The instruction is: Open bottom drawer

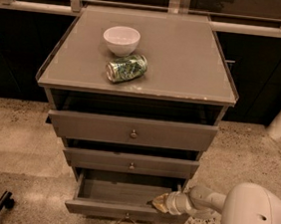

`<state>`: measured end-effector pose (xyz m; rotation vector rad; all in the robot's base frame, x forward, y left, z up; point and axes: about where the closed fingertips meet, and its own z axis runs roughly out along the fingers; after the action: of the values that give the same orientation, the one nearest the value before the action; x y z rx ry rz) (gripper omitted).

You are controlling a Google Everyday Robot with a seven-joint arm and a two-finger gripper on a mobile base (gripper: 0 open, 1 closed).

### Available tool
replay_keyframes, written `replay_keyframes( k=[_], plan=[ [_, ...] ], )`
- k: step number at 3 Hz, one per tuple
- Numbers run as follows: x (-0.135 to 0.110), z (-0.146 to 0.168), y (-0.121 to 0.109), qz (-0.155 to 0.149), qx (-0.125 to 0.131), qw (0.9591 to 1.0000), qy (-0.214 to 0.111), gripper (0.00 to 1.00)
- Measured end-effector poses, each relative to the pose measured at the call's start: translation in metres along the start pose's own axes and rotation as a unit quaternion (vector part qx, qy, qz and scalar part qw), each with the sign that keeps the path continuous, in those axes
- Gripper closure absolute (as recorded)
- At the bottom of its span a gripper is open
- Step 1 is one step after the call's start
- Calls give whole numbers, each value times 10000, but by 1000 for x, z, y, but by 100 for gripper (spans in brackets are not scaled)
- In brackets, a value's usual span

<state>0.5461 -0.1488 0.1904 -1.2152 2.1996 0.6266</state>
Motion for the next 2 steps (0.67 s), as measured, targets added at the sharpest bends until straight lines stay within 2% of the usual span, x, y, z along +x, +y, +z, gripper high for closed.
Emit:
replay_keyframes(
  k=[1, 2],
  plan=[
    [0, 0, 0, 0, -1, 10000, 0, 100],
    [-1, 2, 3, -59, -108, 9999, 6, 100]
  ],
)
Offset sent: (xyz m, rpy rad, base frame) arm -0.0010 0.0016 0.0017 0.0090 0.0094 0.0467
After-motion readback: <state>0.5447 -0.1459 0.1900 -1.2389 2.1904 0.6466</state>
